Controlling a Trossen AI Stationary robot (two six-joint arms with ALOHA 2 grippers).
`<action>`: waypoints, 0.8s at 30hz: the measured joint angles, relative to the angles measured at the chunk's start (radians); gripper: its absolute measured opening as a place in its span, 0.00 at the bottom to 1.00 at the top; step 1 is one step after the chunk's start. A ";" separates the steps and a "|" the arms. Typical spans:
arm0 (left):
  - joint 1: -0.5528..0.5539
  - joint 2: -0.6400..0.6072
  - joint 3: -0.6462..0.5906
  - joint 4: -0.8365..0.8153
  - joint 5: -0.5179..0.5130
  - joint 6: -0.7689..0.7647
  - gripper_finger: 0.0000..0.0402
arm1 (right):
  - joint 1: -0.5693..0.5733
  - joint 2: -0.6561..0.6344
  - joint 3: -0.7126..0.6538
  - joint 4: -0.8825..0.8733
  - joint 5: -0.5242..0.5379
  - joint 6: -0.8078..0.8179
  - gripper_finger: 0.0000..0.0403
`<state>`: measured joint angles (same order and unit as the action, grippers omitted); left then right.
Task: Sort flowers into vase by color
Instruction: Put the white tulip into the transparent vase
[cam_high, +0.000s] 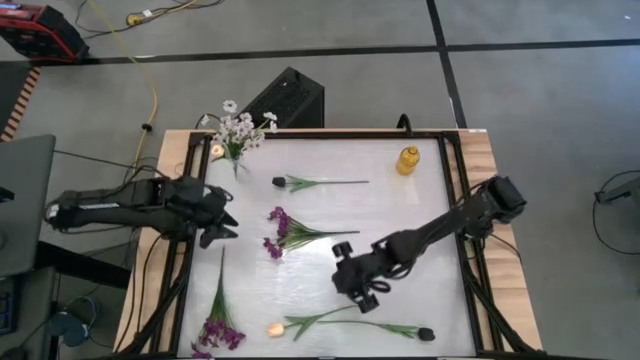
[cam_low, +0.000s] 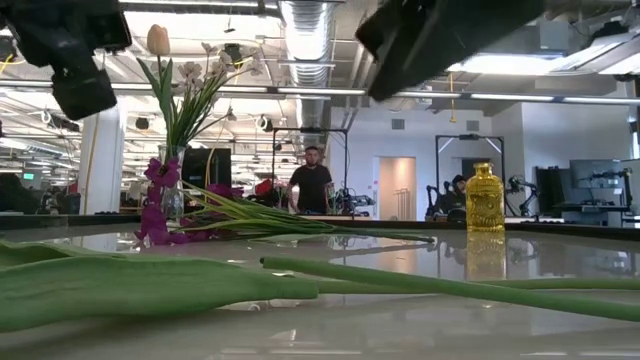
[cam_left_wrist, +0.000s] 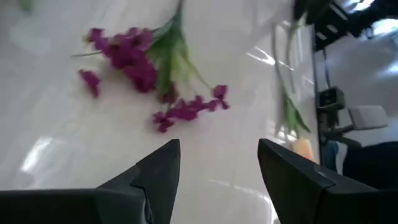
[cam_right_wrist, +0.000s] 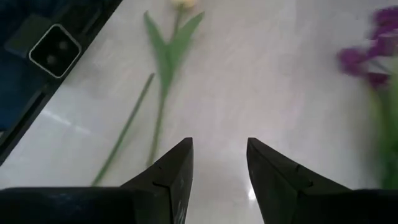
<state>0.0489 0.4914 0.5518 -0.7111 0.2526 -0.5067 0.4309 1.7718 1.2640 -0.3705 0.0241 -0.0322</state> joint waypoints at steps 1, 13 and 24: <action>-0.033 0.001 0.000 0.015 -0.014 -0.007 0.51 | 0.006 0.018 0.000 0.011 -0.002 0.000 0.43; -0.347 0.115 0.000 0.179 -0.178 -0.052 0.51 | 0.028 0.100 -0.001 0.064 -0.076 0.060 0.43; -0.517 0.313 0.000 0.252 -0.287 -0.029 0.51 | 0.067 0.223 -0.001 0.136 -0.076 0.127 0.43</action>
<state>-0.4678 0.8040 0.5514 -0.4589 -0.0347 -0.5358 0.4982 1.9947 1.2633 -0.2344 -0.0515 0.0951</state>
